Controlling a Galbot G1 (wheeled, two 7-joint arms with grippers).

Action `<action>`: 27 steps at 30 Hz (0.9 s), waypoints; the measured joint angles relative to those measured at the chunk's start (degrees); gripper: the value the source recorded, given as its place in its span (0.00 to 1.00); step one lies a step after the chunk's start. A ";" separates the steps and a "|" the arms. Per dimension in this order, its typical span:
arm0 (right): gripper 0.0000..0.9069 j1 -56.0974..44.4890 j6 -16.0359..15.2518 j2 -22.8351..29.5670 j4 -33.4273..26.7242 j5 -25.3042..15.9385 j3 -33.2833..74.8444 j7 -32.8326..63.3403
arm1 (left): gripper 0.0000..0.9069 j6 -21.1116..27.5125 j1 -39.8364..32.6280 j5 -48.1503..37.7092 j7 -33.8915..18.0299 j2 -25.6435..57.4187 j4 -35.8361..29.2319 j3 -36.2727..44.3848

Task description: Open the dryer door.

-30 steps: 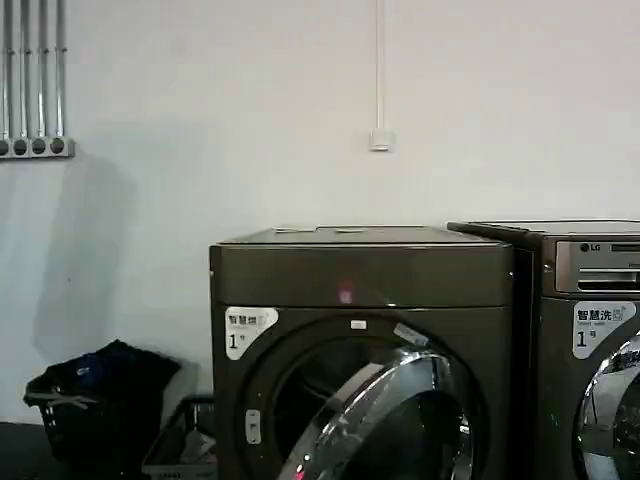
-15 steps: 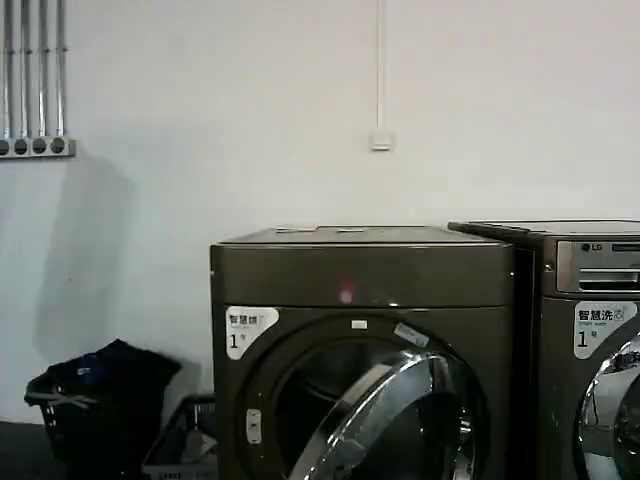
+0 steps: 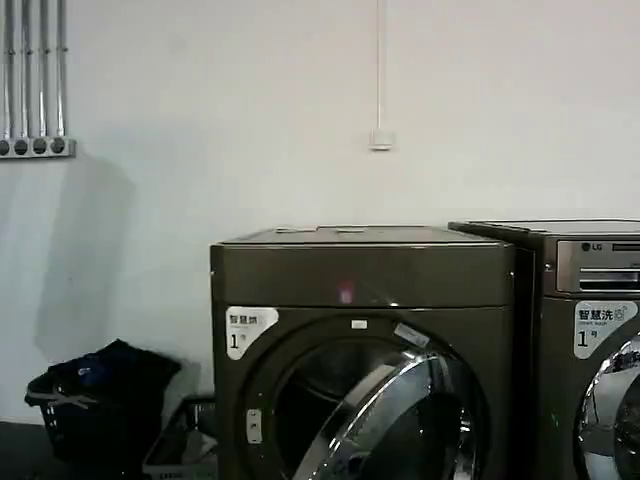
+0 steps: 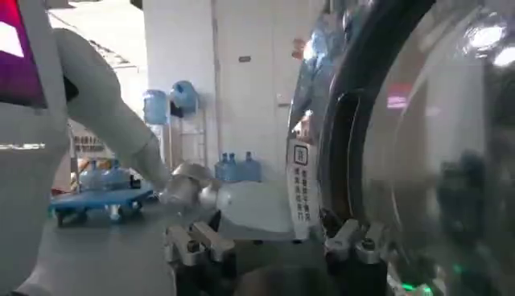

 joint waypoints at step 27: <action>1.00 -41.22 -1.10 33.54 10.29 -8.87 49.31 21.56 | 1.00 -2.45 -2.88 -0.98 0.93 -2.43 -0.29 4.66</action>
